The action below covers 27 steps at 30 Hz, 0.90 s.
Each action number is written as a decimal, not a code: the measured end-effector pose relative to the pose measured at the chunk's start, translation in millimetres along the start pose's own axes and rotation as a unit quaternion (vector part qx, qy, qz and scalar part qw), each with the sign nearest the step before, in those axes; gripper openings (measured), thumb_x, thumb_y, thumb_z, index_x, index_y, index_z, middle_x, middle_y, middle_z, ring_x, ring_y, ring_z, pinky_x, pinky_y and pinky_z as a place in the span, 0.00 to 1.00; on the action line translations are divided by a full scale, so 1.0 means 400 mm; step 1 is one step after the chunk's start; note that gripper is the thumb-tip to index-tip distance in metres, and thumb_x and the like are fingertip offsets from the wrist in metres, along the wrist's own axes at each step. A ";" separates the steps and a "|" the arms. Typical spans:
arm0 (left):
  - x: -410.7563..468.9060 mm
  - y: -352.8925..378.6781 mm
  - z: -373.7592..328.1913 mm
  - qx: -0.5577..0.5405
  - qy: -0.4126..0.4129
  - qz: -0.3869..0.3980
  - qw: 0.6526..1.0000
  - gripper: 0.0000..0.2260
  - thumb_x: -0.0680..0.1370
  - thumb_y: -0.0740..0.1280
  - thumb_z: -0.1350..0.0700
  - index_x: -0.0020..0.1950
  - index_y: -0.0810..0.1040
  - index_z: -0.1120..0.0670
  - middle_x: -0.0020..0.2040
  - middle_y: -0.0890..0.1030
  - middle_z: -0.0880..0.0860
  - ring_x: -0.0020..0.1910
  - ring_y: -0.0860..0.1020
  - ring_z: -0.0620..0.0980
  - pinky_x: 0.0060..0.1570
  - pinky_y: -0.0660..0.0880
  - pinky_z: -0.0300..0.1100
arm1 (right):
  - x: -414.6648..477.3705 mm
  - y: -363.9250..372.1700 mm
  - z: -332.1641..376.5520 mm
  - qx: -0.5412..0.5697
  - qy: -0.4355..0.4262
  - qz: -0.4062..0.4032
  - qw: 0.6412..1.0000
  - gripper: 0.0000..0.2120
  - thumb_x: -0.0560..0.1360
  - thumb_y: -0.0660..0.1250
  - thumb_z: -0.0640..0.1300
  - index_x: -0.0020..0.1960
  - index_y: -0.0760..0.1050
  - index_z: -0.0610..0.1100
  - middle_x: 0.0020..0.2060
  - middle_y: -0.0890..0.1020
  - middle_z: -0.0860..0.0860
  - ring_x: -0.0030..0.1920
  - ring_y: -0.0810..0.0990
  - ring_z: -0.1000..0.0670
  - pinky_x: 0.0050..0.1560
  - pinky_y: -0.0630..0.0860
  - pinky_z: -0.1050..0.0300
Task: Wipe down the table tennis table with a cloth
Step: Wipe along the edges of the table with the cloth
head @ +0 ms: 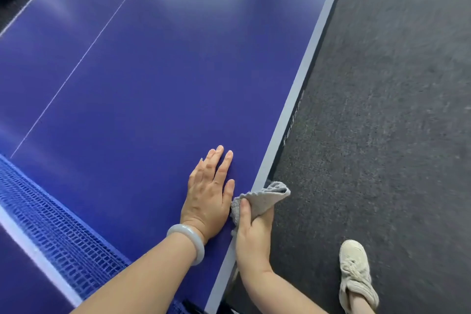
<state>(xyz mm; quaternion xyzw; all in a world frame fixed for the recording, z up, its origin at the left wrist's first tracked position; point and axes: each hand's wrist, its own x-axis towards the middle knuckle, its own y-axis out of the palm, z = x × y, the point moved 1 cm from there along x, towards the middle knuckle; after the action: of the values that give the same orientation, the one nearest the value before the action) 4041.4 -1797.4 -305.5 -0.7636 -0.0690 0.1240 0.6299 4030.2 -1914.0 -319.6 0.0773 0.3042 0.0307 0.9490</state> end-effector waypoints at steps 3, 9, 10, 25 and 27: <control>0.001 0.001 -0.001 -0.005 -0.002 -0.006 1.000 0.26 0.81 0.47 0.46 0.80 0.55 0.48 0.80 0.52 0.46 0.79 0.48 0.43 0.77 0.45 0.43 | 0.015 -0.008 0.000 -0.001 -0.006 0.035 0.999 0.24 0.80 0.65 0.42 0.74 0.61 0.46 0.62 0.76 0.51 0.56 0.76 0.67 0.52 0.73 0.73; 0.002 -0.004 -0.004 -0.009 0.004 -0.008 1.000 0.25 0.82 0.48 0.47 0.80 0.56 0.49 0.80 0.54 0.47 0.79 0.51 0.45 0.77 0.51 0.49 | 0.279 -0.053 0.170 0.026 0.046 0.102 0.993 0.24 0.78 0.69 0.50 0.70 0.67 0.44 0.60 0.81 0.47 0.57 0.82 0.50 0.59 0.79 0.49; 0.003 -0.006 -0.006 -0.011 0.000 -0.006 1.000 0.25 0.82 0.48 0.47 0.80 0.56 0.49 0.80 0.54 0.47 0.79 0.51 0.45 0.77 0.52 0.49 | 0.298 -0.059 0.177 0.012 0.045 0.104 0.994 0.25 0.77 0.70 0.52 0.69 0.66 0.45 0.60 0.80 0.48 0.57 0.82 0.50 0.58 0.80 0.48; 0.380 -0.058 -0.174 -0.057 -0.012 -0.042 0.997 0.17 0.82 0.61 0.60 0.71 0.71 0.56 0.74 0.68 0.52 0.73 0.64 0.51 0.73 0.60 0.54 | 0.321 -0.087 0.156 0.042 0.062 0.140 0.987 0.28 0.71 0.77 0.52 0.63 0.66 0.49 0.53 0.81 0.50 0.45 0.84 0.58 0.33 0.77 0.63; 0.469 -0.034 -0.208 -0.039 -0.028 -0.030 0.998 0.21 0.83 0.58 0.57 0.76 0.65 0.54 0.77 0.62 0.51 0.76 0.58 0.50 0.75 0.55 0.53 | 0.319 -0.100 0.154 0.051 0.069 0.172 0.981 0.29 0.70 0.78 0.52 0.64 0.66 0.51 0.54 0.82 0.50 0.49 0.85 0.53 0.35 0.78 0.61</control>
<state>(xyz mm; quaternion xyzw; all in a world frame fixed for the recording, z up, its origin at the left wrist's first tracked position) 4245.3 -1824.4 -297.0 -0.7813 -0.1138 0.1238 0.6010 4170.3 -1947.9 -350.0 0.1745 0.3521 0.1827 0.9012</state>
